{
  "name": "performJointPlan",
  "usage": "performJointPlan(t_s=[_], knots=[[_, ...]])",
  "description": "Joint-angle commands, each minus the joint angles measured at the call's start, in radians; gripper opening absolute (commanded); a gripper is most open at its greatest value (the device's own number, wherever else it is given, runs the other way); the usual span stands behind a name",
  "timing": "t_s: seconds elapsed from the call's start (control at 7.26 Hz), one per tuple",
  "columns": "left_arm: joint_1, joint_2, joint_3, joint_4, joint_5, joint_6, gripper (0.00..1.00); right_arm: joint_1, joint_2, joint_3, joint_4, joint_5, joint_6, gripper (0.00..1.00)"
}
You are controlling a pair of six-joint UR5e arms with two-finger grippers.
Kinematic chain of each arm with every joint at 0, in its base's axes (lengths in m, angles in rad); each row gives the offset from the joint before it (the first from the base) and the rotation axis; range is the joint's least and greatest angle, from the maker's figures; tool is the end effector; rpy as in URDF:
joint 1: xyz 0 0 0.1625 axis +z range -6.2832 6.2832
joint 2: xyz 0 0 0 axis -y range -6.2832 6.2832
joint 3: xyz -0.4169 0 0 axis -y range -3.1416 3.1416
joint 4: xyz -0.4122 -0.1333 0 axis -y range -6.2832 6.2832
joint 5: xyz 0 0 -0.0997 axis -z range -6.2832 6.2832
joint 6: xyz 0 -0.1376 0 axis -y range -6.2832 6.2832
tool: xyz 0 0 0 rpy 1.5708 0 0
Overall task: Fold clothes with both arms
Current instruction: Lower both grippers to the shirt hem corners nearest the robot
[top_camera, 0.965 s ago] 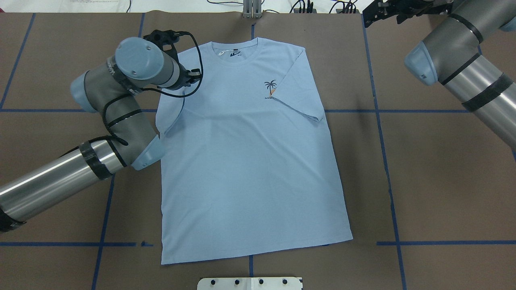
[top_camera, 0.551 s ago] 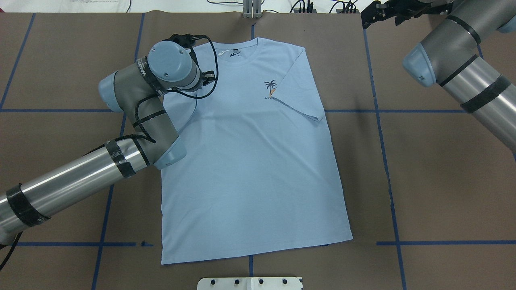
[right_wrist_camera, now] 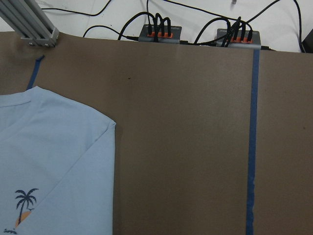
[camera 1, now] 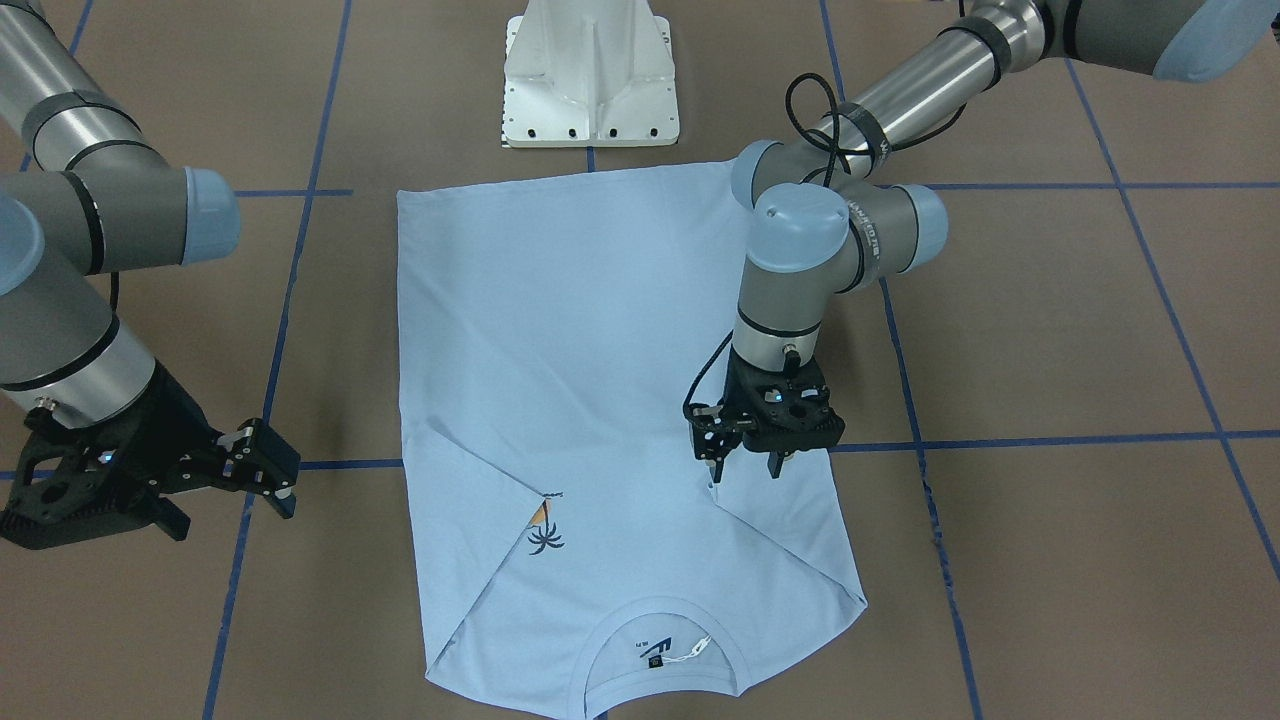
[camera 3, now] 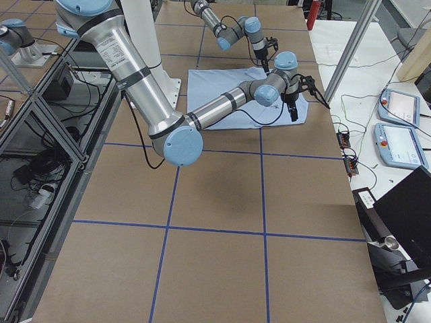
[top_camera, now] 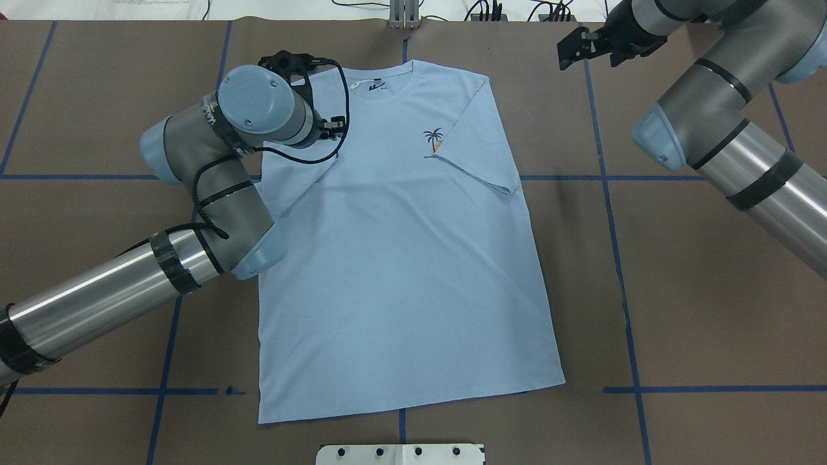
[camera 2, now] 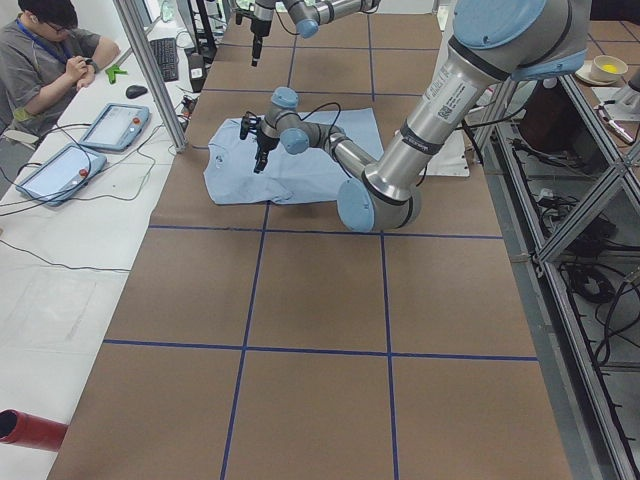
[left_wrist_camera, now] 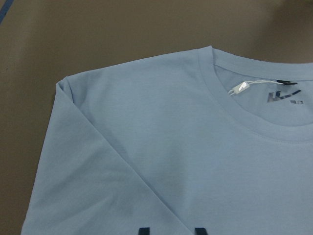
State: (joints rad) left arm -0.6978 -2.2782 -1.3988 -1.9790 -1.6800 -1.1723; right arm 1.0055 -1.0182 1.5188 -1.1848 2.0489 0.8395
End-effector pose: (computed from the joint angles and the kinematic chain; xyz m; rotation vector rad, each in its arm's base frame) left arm 0.5329 -0.6013 0.2686 0.4059 0.8590 -0.2250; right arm -0.3363 -0.6608 0.3195 0.3745 -0.9003 0.0403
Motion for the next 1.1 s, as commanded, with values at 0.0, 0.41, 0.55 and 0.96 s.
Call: performJointPlan(t_s=[0.0,0.41,0.55,0.96], knots=[[0.006,0.139,-0.234,-0.003,-0.073,0.010,1.00,-0.150,-0.191,0.236,0.053,-0.138,0.247,1.00],[0.150,0.308,-0.486,-0.001,-0.054,-0.059,1.00,-0.454,-0.562,0.646,0.056,-0.364,0.616,1.00],[0.226,0.388,-0.573,-0.003,0.007,-0.134,1.00,-0.602,-0.644,0.702,0.057,-0.498,0.753,0.98],[0.520,0.586,-0.724,-0.004,0.209,-0.460,0.87,-0.872,-0.661,0.709,0.076,-0.803,0.981,0.95]])
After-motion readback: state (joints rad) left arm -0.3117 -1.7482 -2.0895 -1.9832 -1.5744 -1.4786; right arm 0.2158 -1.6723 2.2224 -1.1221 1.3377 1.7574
